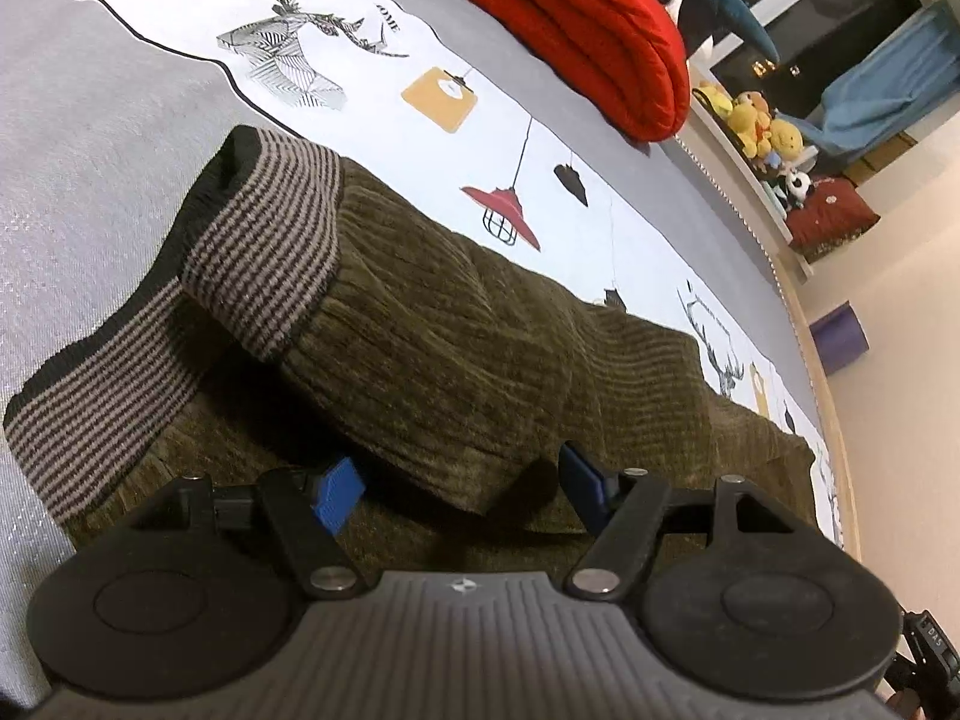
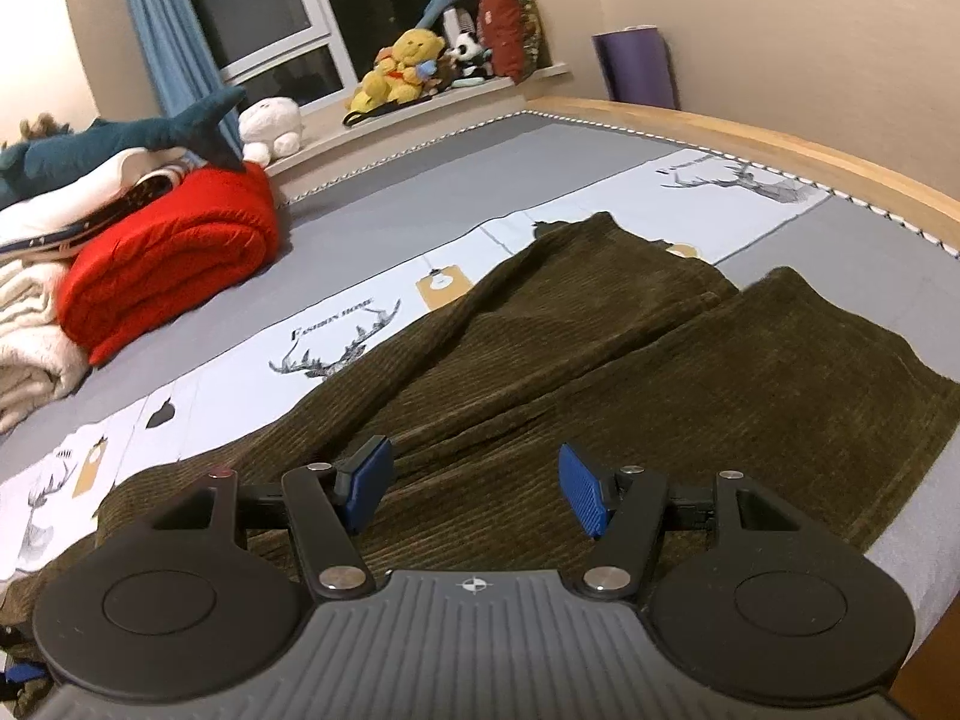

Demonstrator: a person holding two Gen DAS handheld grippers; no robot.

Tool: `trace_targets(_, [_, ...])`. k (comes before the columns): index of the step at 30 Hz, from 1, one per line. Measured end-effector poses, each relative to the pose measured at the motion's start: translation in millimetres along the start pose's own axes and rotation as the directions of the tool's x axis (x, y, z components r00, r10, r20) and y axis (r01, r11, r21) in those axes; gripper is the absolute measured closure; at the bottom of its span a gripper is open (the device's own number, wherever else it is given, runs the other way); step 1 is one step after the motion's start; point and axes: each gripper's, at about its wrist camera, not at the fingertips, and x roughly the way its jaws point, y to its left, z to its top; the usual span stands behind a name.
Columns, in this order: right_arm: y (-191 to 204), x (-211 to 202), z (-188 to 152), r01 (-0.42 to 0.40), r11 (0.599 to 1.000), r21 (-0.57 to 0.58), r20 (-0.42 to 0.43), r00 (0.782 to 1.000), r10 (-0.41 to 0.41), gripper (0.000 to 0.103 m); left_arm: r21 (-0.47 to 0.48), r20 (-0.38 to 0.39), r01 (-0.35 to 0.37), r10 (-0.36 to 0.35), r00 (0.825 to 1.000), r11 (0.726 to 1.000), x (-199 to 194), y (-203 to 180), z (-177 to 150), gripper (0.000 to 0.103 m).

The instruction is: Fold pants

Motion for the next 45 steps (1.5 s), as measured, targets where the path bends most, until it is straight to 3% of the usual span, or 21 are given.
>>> trace_targets(9, [8.3,8.2,-1.7,-0.011,1.0,-0.01,-0.035,0.999,0.01,0.039,-0.009,0.023,-0.024,0.024,0.999,1.0,0.1,-0.3,1.4,0.029])
trace_targets(12, [9.2,16.7,-3.7,-0.009,1.0,-0.005,-0.054,0.998,0.009,0.04,-0.005,0.037,-0.036,0.037,0.999,0.999,-0.2,-0.4,2.5,0.034])
trace_targets(15, [10.5,25.0,-4.3,-0.008,1.0,-0.01,-0.067,0.998,0.007,0.041,0.01,0.06,-0.044,0.044,0.997,0.999,-2.1,-1.4,3.3,0.045])
trace_targets(17, [10.6,30.6,-5.0,-0.014,1.0,-0.01,-0.074,0.997,0.013,0.042,0.036,0.084,-0.06,0.057,0.995,0.998,-4.5,-4.4,4.2,0.064])
trace_targets(20, [10.3,40.0,-5.2,-0.02,1.0,-0.009,-0.08,0.997,0.019,0.044,0.094,0.141,-0.092,0.079,0.987,0.991,-10.5,-11.6,4.8,0.084])
trace_targets(22, [11.2,45.7,-5.2,-0.023,1.0,-0.008,-0.072,0.997,0.022,0.046,0.137,0.182,-0.112,0.086,0.98,0.984,-14.7,-18.3,5.2,0.087])
trace_targets(26, [14.8,58.6,-6.3,-0.014,1.0,-0.013,-0.036,0.999,0.014,0.057,0.209,0.228,-0.157,0.109,0.968,0.965,-17.3,-27.7,3.5,0.088])
trace_targets(32, [9.5,96.5,0.5,-0.048,0.995,0.082,-0.064,0.997,0.053,0.075,0.214,0.205,-0.182,0.138,0.969,0.96,-9.4,-24.6,3.4,0.088])
trace_targets(40, [0.5,189.3,56.3,-0.025,0.974,0.226,-0.142,0.988,0.058,0.072,0.213,0.199,-0.194,0.152,0.968,0.958,-1.3,-19.0,4.9,0.088])
trace_targets(43, [2.4,224.1,72.0,-0.022,0.962,0.273,-0.181,0.981,0.074,0.06,0.212,0.2,-0.192,0.15,0.968,0.958,-1.4,-17.7,4.9,0.088])
trace_targets(45, [6.1,240.4,77.4,0.014,0.964,0.266,-0.192,0.981,0.039,0.049,0.21,0.2,-0.189,0.147,0.969,0.959,-1.8,-17.1,5.0,0.088])
